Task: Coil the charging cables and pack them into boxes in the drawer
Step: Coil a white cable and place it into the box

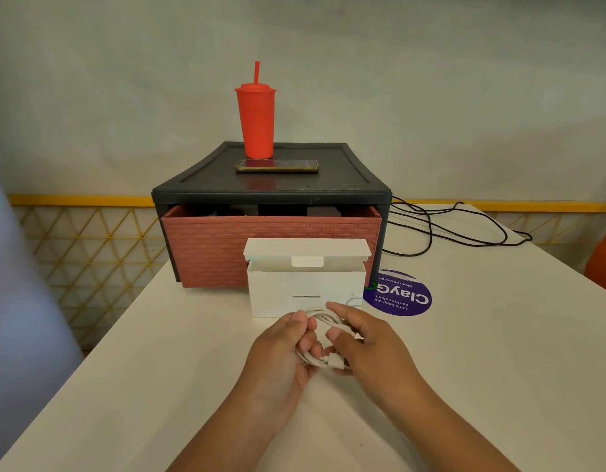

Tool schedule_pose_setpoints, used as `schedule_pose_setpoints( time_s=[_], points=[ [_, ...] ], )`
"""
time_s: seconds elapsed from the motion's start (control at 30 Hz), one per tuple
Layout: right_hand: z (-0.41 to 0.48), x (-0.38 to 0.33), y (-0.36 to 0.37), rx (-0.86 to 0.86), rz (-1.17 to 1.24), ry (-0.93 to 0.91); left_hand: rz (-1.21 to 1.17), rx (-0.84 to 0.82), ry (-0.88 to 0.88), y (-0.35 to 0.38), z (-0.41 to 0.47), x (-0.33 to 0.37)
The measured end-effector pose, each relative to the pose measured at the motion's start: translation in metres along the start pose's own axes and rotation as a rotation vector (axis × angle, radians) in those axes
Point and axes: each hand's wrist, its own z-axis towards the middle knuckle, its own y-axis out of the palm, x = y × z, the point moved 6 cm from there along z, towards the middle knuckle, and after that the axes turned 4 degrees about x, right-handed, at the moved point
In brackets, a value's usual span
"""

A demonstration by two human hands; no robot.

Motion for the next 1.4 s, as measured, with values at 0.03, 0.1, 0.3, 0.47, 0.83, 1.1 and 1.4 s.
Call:
schedule_pose_setpoints(
  time_s=[0.03, 0.1, 0.3, 0.47, 0.83, 1.1, 1.4],
  points=[
    [0.001, 0.000, -0.003, 0.034, -0.036, -0.019, 0.024, 0.006, 0.005, -0.001, 0.001, 0.000],
    [0.004, 0.003, -0.008, 0.085, -0.098, -0.036, 0.106, 0.029, 0.036, -0.003, 0.002, 0.000],
    [0.009, 0.007, -0.011, 0.066, -0.116, -0.006, 0.270, 0.091, 0.068, -0.009, 0.006, 0.000],
    [0.010, 0.011, -0.013, 0.024, -0.158, 0.012, 0.307, 0.139, 0.015, -0.015, 0.008, -0.006],
    [0.007, 0.011, -0.011, 0.181, -0.310, -0.110, 0.228, 0.045, -0.011, 0.000, -0.002, -0.011],
    [0.005, 0.006, -0.020, 0.291, -0.165, -0.110, 0.136, -0.120, -0.139, 0.007, -0.006, -0.013],
    [0.008, 0.009, -0.017, 0.156, -0.011, 0.012, 0.108, -0.120, -0.185, 0.005, -0.005, -0.013]
  ],
)
